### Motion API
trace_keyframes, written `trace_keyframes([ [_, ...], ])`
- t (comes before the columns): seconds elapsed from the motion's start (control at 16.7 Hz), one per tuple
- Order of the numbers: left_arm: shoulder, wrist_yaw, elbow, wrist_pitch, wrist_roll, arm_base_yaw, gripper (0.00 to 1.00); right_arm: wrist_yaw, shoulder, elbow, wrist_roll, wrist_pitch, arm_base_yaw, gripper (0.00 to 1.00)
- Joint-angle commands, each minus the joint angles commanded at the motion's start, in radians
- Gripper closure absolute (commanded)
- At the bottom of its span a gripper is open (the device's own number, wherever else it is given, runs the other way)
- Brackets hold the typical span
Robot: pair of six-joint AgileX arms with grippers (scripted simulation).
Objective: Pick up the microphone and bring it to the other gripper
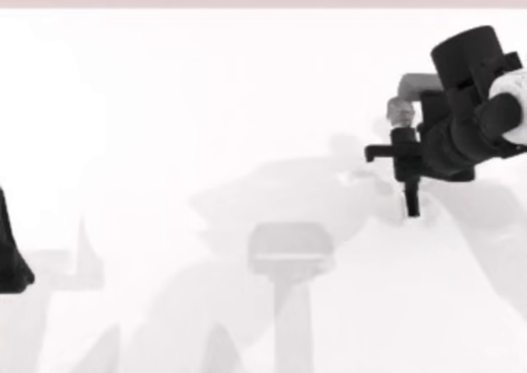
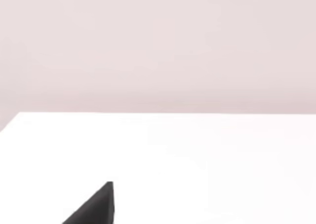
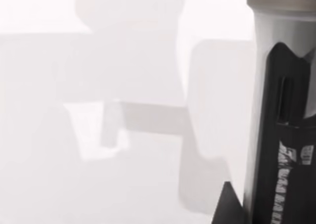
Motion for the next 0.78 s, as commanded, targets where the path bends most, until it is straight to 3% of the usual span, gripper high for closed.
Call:
trace_keyframes([
  [0.54, 0.0, 0.0, 0.0, 0.0, 0.0, 0.0, 0.0, -0.264, -0.187, -0.224, -0.167, 0.814, -0.011, 1.0],
  [0.78, 0.0, 0.0, 0.0, 0.0, 0.0, 0.0, 0.0, -0.347, -0.282, -0.292, -0.228, 1.042, -0.017, 1.0],
])
